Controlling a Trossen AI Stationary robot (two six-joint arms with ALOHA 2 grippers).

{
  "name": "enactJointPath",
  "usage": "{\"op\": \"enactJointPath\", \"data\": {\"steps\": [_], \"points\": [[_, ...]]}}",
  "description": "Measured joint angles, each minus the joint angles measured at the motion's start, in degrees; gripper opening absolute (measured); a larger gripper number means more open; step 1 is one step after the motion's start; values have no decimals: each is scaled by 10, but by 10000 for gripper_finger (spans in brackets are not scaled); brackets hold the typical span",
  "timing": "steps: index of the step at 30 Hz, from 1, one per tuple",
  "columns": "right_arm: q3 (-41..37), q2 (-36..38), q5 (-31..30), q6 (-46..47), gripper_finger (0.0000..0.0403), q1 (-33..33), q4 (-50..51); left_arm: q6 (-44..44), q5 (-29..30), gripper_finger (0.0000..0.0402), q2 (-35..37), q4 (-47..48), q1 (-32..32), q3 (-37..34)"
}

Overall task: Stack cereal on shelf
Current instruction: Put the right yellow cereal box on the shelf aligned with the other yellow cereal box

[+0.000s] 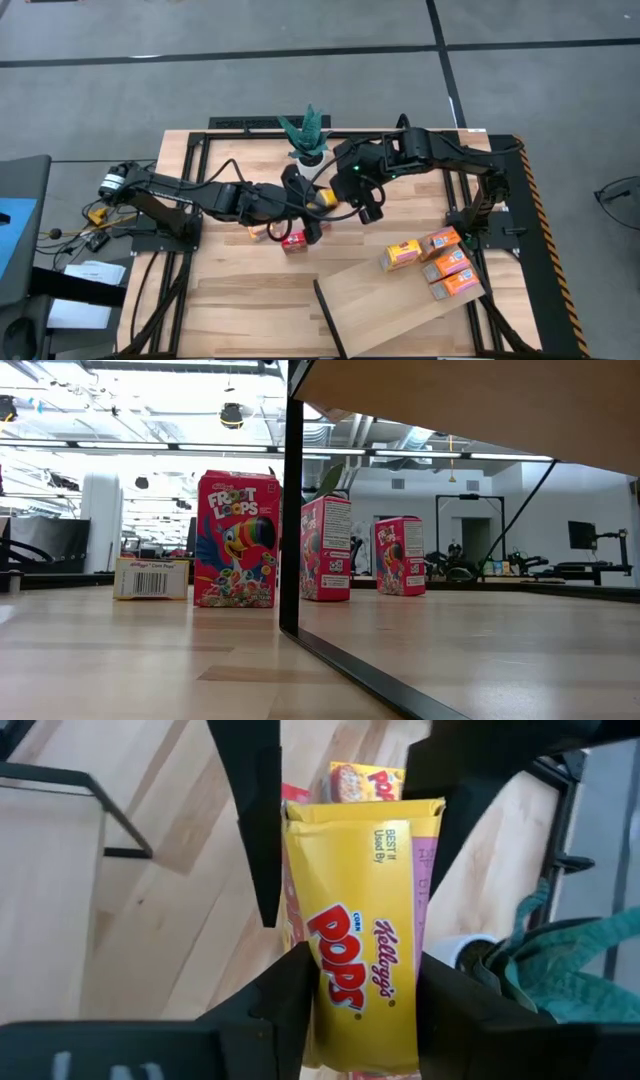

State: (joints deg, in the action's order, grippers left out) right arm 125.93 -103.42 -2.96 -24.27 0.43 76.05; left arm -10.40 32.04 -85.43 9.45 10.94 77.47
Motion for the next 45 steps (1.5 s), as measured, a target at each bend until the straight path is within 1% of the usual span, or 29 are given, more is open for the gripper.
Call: {"op": "enactJointPath", "data": {"steps": [10,13,17,19,21,24,28,30,33,35,37,39,44,45], "points": [[5,3,-7,5,211,9,8,-4,0,177,0,1,2,0],[30,9,-27,4,216,17,32,-4,-1,170,0,-2,4,0],[91,16,-50,21,216,28,77,2,-2,165,0,-19,12,0],[81,46,-50,38,214,37,67,11,-9,165,0,-34,17,0],[77,74,-50,60,211,46,80,18,-23,165,0,-54,25,0],[77,117,-50,109,206,63,82,10,-38,165,0,-79,43,0],[77,167,-49,155,198,91,67,1,-9,165,-17,-117,77,-1],[78,190,-49,177,194,107,46,12,-1,165,-41,-178,94,2],[78,216,-48,213,188,132,32,39,20,165,-86,-234,119,6],[77,231,-47,237,182,148,28,51,41,165,-119,-248,130,14],[77,241,-47,260,177,165,27,56,55,165,-154,-276,138,35],[77,249,-47,284,171,179,29,58,61,165,-185,-279,144,62],[77,255,-47,347,158,210,28,73,38,165,-269,-294,168,145],[77,255,-47,353,156,216,28,76,44,165,-283,-291,176,162]]}}
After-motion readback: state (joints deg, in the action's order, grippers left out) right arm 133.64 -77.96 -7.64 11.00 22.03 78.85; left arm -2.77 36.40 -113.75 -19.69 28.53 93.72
